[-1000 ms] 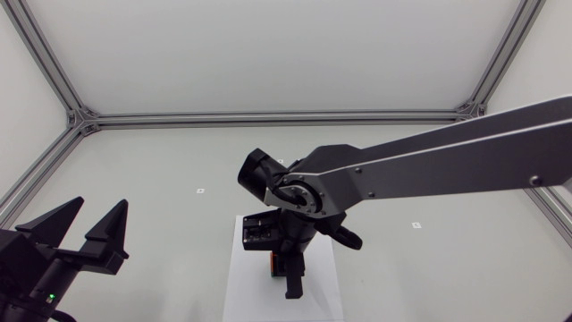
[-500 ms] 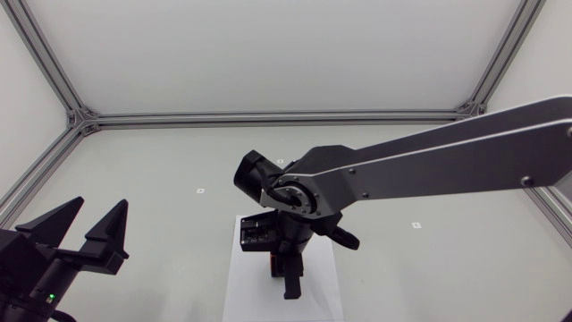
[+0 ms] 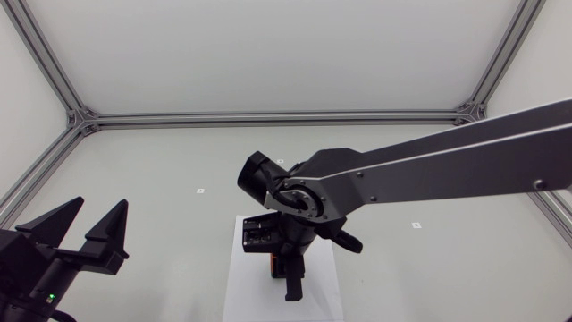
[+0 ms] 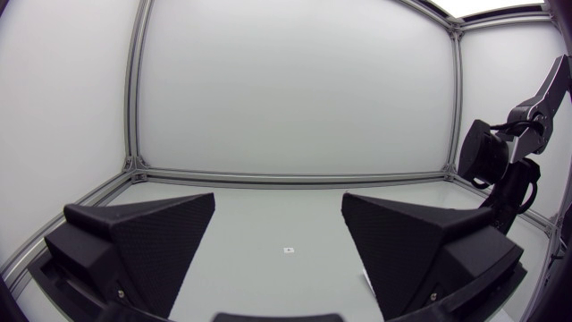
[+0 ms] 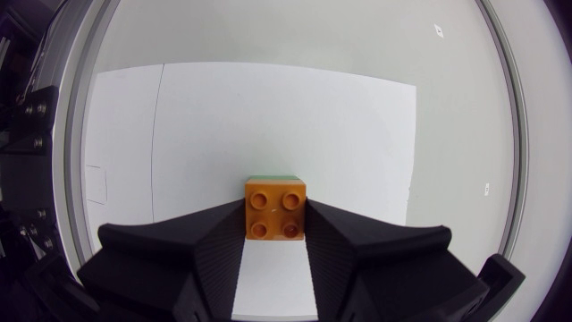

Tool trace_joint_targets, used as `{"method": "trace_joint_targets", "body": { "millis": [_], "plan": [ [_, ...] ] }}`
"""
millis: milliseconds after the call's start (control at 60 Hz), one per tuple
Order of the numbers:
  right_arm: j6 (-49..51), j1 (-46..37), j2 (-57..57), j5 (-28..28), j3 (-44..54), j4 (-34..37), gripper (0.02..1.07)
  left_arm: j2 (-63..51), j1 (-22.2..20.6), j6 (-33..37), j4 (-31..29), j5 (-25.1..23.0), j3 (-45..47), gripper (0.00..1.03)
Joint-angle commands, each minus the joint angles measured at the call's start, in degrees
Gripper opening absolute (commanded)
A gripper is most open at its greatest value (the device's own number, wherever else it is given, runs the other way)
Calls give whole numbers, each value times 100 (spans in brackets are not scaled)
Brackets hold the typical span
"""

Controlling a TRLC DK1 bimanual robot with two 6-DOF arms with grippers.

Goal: Pick up the orange 2x2 brick with the right arm and stack it on top of the green 2x2 brick in the center

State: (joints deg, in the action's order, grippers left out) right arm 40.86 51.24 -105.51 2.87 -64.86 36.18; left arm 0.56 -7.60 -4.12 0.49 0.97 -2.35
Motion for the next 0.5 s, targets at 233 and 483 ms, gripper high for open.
{"method": "trace_joint_targets", "body": {
  "millis": [233,483],
  "plan": [
    [-26,35,-373,-103,404,451,26,15,-40,-115,-58,17,235,99],
    [-34,-9,-760,-103,211,354,26,15,-40,-115,-58,17,235,99]
  ]
}}
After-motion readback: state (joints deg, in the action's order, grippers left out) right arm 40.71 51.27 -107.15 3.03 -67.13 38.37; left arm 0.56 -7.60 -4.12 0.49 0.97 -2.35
